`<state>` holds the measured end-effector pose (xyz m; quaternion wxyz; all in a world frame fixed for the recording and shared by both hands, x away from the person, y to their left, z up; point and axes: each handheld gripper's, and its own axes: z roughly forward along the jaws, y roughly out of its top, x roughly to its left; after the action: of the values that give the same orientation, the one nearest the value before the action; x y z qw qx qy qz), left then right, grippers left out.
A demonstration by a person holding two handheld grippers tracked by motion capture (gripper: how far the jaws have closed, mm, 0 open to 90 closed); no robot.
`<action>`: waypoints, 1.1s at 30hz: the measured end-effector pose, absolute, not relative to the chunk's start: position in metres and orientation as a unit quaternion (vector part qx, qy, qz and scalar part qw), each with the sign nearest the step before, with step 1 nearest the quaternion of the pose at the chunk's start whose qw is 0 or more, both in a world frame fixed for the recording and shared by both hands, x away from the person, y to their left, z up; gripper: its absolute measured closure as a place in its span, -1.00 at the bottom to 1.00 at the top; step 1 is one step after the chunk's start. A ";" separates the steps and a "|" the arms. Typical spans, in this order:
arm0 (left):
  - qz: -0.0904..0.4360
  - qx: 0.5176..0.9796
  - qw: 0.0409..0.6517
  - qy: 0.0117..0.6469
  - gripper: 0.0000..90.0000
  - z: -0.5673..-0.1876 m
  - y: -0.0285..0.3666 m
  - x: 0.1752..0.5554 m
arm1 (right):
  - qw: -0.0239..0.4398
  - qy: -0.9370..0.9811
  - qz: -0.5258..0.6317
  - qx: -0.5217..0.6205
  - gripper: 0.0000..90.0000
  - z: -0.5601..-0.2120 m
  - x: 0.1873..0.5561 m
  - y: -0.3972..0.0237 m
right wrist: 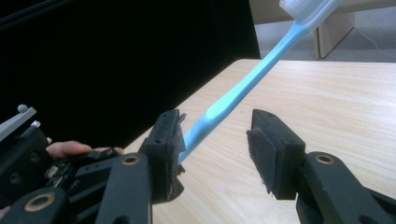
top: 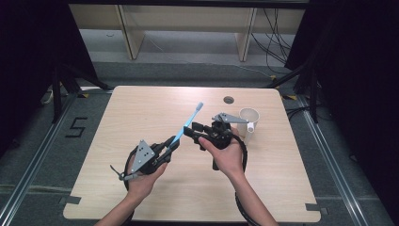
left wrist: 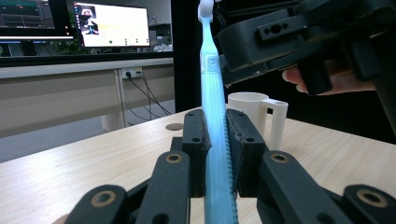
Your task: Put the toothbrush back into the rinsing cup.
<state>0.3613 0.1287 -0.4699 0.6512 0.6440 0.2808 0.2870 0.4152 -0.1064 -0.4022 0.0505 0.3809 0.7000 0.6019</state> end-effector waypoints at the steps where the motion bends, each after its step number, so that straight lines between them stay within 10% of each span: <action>1: 0.288 0.644 0.651 0.280 0.73 -0.470 0.128 0.361 | 0.053 0.699 0.603 0.382 0.20 -0.402 0.416 -0.106; 33: 0.284 0.652 0.649 0.271 0.73 -0.471 0.123 0.363 | 0.058 0.687 0.617 0.380 0.56 -0.398 0.422 -0.106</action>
<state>0.3631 0.1235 -0.4705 0.6488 0.6518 0.2708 0.2842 0.4220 -0.1061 -0.3985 0.0583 0.3804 0.6865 0.6169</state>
